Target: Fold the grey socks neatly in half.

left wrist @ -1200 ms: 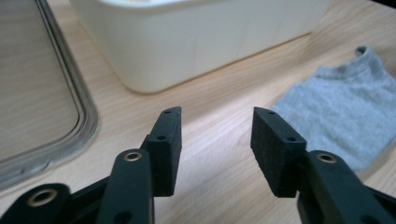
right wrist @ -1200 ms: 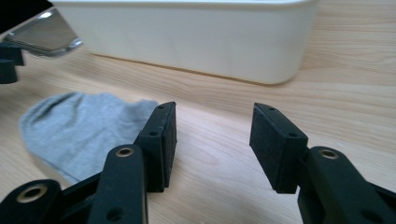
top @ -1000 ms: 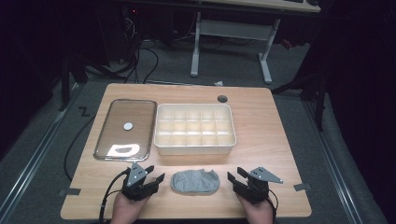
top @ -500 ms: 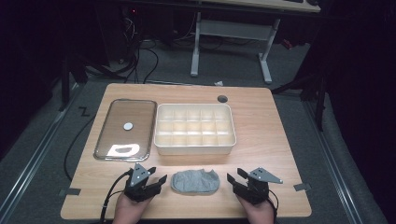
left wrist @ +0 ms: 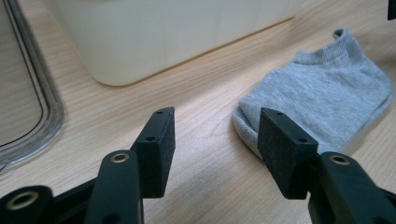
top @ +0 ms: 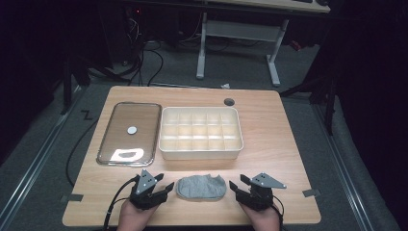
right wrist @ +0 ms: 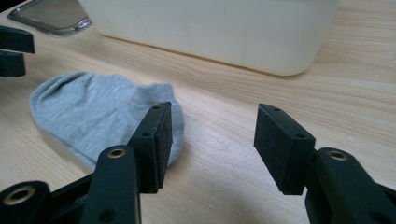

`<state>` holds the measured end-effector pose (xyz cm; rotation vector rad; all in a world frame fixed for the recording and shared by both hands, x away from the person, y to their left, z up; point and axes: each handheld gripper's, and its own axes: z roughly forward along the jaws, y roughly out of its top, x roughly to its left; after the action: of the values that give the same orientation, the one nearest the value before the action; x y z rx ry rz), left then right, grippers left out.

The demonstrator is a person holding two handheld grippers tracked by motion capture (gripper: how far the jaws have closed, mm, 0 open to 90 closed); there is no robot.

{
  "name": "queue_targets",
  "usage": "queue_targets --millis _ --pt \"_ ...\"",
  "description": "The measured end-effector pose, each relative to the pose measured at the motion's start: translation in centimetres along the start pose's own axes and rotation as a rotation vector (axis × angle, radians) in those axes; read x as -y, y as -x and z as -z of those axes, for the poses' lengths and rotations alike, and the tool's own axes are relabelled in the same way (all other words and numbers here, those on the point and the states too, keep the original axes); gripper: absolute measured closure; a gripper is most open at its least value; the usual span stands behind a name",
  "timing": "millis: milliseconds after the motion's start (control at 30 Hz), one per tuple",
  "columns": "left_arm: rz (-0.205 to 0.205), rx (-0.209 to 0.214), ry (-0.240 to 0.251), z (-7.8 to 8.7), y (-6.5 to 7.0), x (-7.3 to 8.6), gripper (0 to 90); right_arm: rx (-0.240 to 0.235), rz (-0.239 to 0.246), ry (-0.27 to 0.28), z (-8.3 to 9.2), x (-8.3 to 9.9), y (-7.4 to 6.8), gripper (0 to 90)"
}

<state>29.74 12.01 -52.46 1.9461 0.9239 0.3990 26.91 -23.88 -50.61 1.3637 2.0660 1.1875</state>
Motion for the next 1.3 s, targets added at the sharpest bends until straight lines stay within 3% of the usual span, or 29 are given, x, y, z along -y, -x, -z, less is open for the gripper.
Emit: queue_targets --millis 167,300,500,667,900,1000,1167,1200,1300 --pt "0.011 0.031 0.004 -0.3 0.5 -0.1 48.9 -0.027 0.017 -0.021 -0.4 -0.4 -0.8 53.0" --pt "-0.032 0.043 0.004 -0.8 1.6 -0.6 54.3 -0.041 0.034 -0.068 -1.3 -0.4 -1.8 53.7" --pt "-0.049 0.029 -0.03 -1.7 2.3 -0.7 57.0 -0.048 0.008 -0.145 -2.4 0.2 -2.5 54.0" --pt "-0.063 0.02 -0.073 -2.5 2.9 -0.8 64.2 -0.048 0.017 -0.155 -2.9 0.1 -3.0 53.1" --pt "-0.078 -0.005 -0.117 -2.6 2.7 -0.4 74.0 -0.009 0.038 -0.181 -4.0 0.2 -3.6 55.1" --pt "-0.064 -0.003 -0.122 -2.2 2.3 -0.2 76.0 -0.012 0.071 -0.159 -4.0 0.6 -3.8 62.3" --pt "-0.048 0.014 -0.127 -1.6 1.7 0.1 75.1 -0.042 0.082 -0.163 -3.9 0.7 -3.8 70.8" --pt "-0.046 0.014 -0.125 -1.6 1.7 0.2 74.7 -0.064 0.078 -0.166 -3.9 0.7 -3.9 77.1" --pt "-0.054 0.011 -0.124 -1.5 1.8 0.2 74.6 -0.075 0.08 -0.167 -3.9 0.7 -4.0 79.8"
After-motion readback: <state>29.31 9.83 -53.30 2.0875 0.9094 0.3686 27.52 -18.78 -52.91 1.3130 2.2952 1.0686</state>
